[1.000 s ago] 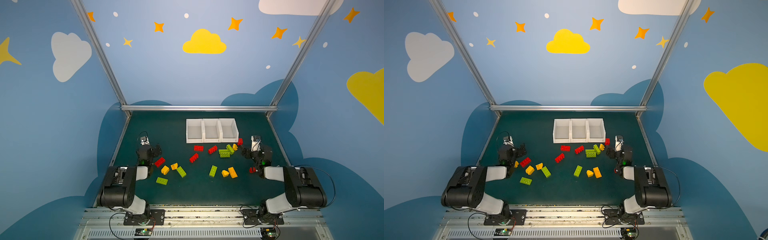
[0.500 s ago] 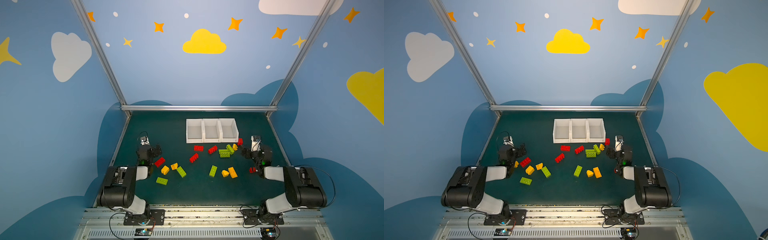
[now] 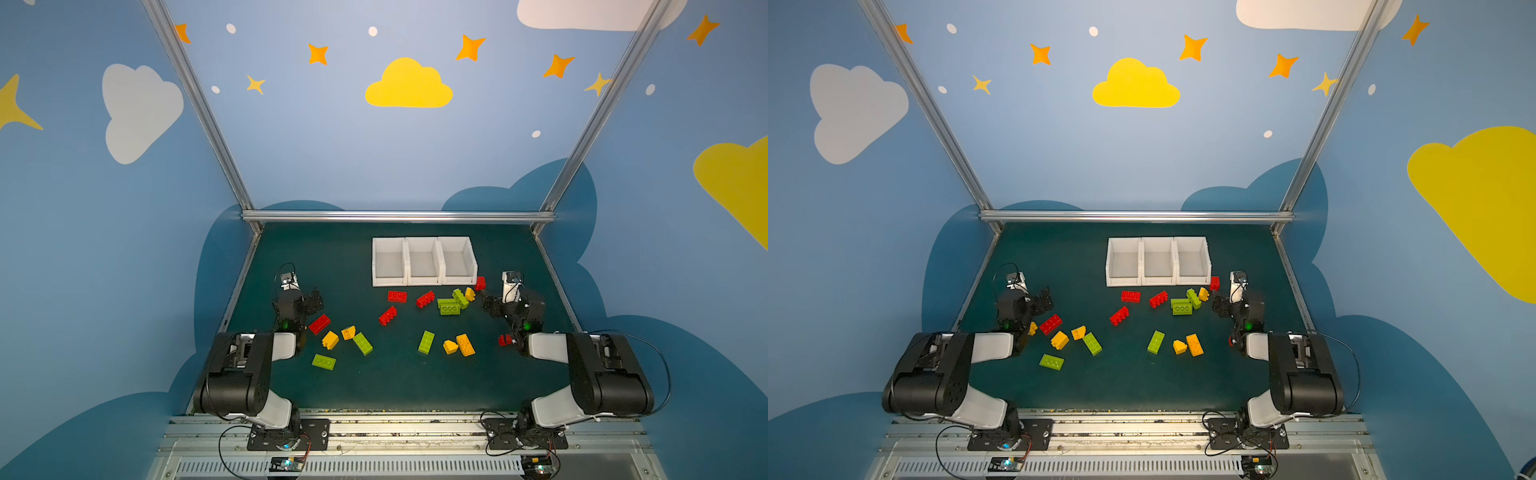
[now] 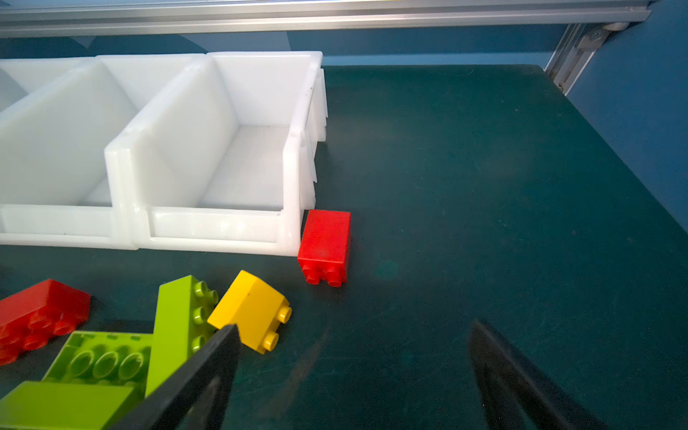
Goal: Sort the legos into containers by color
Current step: Pick up the lego from the top-right of the table.
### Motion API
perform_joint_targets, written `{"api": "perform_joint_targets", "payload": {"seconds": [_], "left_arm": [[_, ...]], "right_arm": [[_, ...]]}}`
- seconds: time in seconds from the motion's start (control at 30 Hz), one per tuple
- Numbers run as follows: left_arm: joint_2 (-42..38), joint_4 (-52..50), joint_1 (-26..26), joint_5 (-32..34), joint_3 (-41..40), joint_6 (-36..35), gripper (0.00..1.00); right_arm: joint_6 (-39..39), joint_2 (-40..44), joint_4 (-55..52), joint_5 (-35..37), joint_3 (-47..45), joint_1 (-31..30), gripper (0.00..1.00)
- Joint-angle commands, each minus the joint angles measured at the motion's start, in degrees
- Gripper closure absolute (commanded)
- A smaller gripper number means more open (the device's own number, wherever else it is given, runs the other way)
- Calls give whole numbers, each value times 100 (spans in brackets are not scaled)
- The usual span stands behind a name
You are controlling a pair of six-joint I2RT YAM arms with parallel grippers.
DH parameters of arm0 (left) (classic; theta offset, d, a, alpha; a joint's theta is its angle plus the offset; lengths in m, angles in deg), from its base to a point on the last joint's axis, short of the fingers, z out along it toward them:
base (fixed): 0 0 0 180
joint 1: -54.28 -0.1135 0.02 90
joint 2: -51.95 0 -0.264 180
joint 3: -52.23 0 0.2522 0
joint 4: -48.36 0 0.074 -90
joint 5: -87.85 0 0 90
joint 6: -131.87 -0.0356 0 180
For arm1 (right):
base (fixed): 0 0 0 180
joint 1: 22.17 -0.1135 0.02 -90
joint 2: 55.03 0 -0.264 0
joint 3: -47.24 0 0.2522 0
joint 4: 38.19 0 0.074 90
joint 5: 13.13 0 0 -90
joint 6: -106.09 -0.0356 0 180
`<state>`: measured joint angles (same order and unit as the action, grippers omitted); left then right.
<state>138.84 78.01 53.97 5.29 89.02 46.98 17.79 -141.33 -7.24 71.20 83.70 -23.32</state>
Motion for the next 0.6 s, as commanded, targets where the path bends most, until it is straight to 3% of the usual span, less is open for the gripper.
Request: {"api": "perform_joint_targets", "payload": {"seconds": [0.0, 0.13, 0.2, 0.4, 0.57], "left_arm": [[48, -53, -1, 64, 101, -9, 0], [16, 12, 3, 69, 67, -41, 0], [-184, -469, 48, 299, 316, -101, 0], [-883, -4251, 253, 859, 2245, 668, 0], [-1203, -6657, 709, 756, 3455, 1498, 0]], "right_arm": [[-27, -4, -51, -83, 95, 31, 7], [-55, 313, -170, 320, 118, -103, 6], [-192, 965, -1832, 509, 615, -124, 6], [-1172, 1844, -4788, 1400, 1976, -157, 7], [-2001, 2027, -6256, 958, 2612, -163, 7]]}}
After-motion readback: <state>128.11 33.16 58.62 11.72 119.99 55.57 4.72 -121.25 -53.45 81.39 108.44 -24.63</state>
